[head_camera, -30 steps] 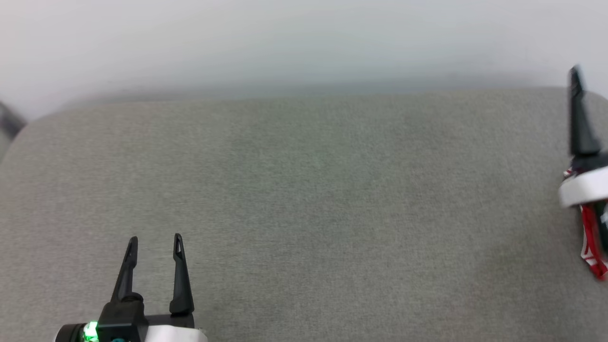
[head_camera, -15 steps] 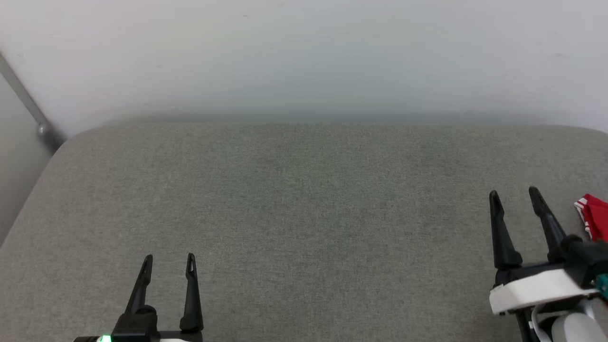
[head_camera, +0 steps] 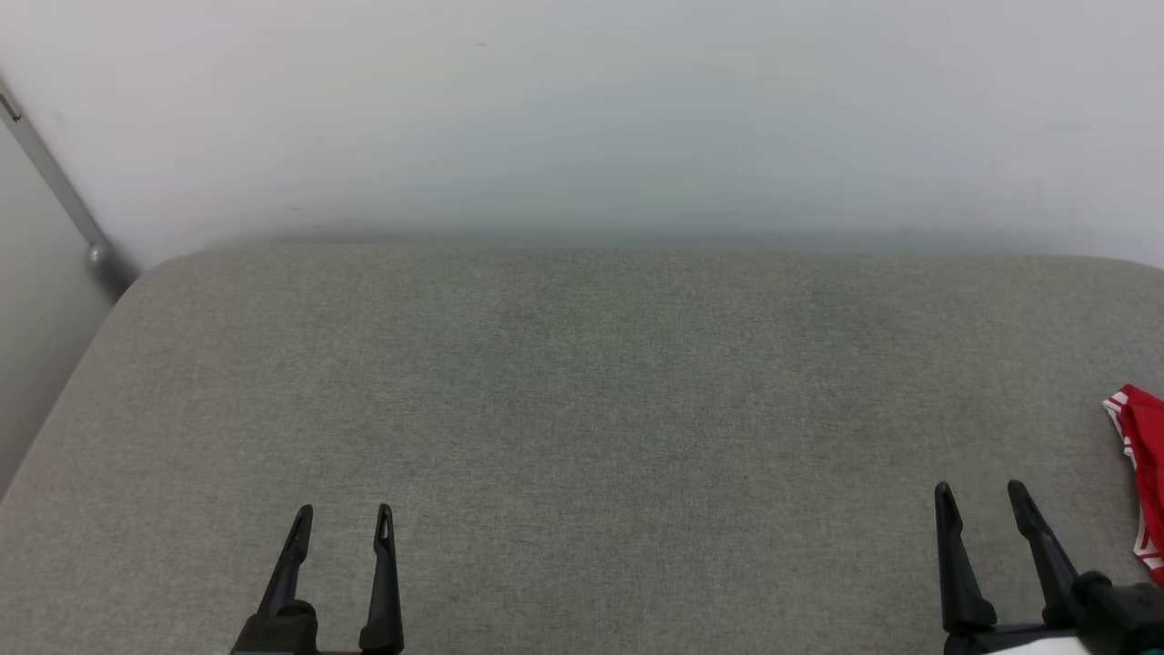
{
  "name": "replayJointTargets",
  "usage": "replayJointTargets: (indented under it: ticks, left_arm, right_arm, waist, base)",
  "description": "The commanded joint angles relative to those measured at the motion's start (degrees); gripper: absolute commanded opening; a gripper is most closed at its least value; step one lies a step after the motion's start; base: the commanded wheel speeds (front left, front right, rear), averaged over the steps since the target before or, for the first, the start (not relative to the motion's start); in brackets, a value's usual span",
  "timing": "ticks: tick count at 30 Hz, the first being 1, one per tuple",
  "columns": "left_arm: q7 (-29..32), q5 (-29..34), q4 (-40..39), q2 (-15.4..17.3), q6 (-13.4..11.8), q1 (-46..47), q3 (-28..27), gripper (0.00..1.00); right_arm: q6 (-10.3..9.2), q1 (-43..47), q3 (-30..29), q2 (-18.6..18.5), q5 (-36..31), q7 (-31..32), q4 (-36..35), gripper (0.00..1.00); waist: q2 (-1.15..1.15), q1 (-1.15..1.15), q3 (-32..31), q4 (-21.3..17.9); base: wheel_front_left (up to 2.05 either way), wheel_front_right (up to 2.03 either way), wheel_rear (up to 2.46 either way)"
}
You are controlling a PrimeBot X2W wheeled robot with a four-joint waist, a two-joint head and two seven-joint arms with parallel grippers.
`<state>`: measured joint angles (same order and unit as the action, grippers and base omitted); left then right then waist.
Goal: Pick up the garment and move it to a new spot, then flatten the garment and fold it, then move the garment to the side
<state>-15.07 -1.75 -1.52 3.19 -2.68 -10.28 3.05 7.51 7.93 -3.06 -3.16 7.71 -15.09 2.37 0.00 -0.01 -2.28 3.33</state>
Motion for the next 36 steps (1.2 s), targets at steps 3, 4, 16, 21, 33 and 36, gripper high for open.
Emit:
replayJointTargets:
  ticks: [3,4,16,21,33,36]
  left_arm:
    - [-0.12,0.04,0.57,-0.08,0.18,-0.71,-0.01,1.00]
    - [-0.12,0.03,0.70,-0.08,0.20,-0.77,0.03,1.00]
    - [-0.12,-0.95,2.24,-0.16,1.16,-1.20,-0.36,1.00]
    - [0.02,-1.01,3.03,-0.13,1.04,-1.01,-0.52,0.00]
    - [2.42,-12.79,5.81,0.24,2.17,0.78,-0.81,0.00]
    - [3.11,-16.36,6.31,0.37,2.53,1.52,-1.00,0.00]
  right_arm:
    - [-0.04,1.93,0.08,0.41,0.65,-0.08,-1.05,1.00]
    - [-0.04,2.41,0.14,0.42,0.93,-0.07,-1.29,1.00]
    - [-0.04,4.59,0.86,0.41,1.90,-0.07,-2.76,1.00]
    - [0.00,4.10,0.85,0.15,1.44,0.03,-1.91,0.00]
    - [0.00,2.05,1.07,-0.37,12.43,2.16,0.96,0.00]
    - [0.00,1.28,1.09,-0.53,15.78,2.84,1.45,0.00]
  waist:
    - [0.00,0.01,-0.21,0.17]
    - [0.00,0.01,-0.27,0.23]
    - [0.00,0.01,-0.65,0.27]
    - [0.00,0.01,-0.63,0.21]
    - [0.00,0.01,-0.40,-0.05]
    - [0.00,0.01,-0.33,-0.14]
  base:
    - [0.00,0.00,0.00]
    - [0.00,0.00,0.00]
    - [0.00,0.00,0.00]
    - [0.00,0.00,0.00]
    - [0.00,0.00,0.00]
    - [0.00,0.00,0.00]
